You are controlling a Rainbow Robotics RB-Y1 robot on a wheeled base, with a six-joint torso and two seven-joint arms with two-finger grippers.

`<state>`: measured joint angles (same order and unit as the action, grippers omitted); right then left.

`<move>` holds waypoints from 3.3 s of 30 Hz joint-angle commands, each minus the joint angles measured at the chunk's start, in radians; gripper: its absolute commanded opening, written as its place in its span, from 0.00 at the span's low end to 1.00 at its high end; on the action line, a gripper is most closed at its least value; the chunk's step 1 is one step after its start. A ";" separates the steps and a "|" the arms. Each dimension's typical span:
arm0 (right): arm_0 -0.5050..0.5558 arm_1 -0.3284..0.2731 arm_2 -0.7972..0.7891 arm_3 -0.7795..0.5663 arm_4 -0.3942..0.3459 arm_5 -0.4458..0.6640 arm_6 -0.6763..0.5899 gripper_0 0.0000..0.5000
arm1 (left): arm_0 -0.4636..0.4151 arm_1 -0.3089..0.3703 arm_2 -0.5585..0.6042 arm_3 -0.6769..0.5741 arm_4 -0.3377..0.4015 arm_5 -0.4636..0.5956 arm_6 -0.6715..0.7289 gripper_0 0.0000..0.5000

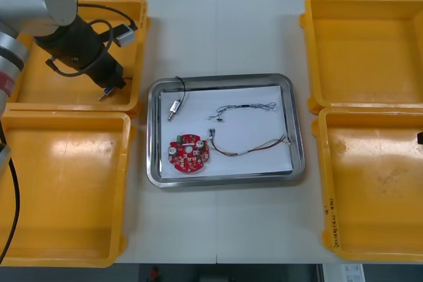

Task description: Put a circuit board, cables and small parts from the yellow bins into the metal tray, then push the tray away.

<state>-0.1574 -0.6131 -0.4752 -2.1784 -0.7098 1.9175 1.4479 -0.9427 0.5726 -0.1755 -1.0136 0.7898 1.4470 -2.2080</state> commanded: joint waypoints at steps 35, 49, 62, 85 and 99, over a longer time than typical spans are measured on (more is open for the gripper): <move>0.018 -0.039 -0.028 -0.008 -0.033 0.002 -0.057 1.00 | 0.048 0.059 -0.035 -0.102 -0.043 0.070 0.057 1.00; 0.019 -0.039 -0.022 -0.009 -0.037 0.002 -0.073 1.00 | 0.050 0.059 -0.061 -0.042 -0.034 -0.008 0.060 1.00; 0.019 -0.039 -0.023 -0.009 -0.036 0.002 -0.086 1.00 | 0.053 0.059 -0.071 -0.003 -0.024 -0.033 0.060 0.15; 0.018 -0.039 -0.016 -0.021 -0.043 0.002 -0.106 1.00 | 0.050 0.067 0.027 -0.094 -0.040 0.039 0.067 0.00; 0.018 -0.039 -0.020 -0.027 -0.045 0.002 -0.118 1.00 | 0.039 0.078 0.071 -0.273 -0.052 0.199 0.119 0.00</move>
<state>-0.1526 -0.6159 -0.4752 -2.1791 -0.7449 1.9175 1.3818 -0.8940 0.6079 -0.1370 -1.2281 0.7476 1.6126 -2.1891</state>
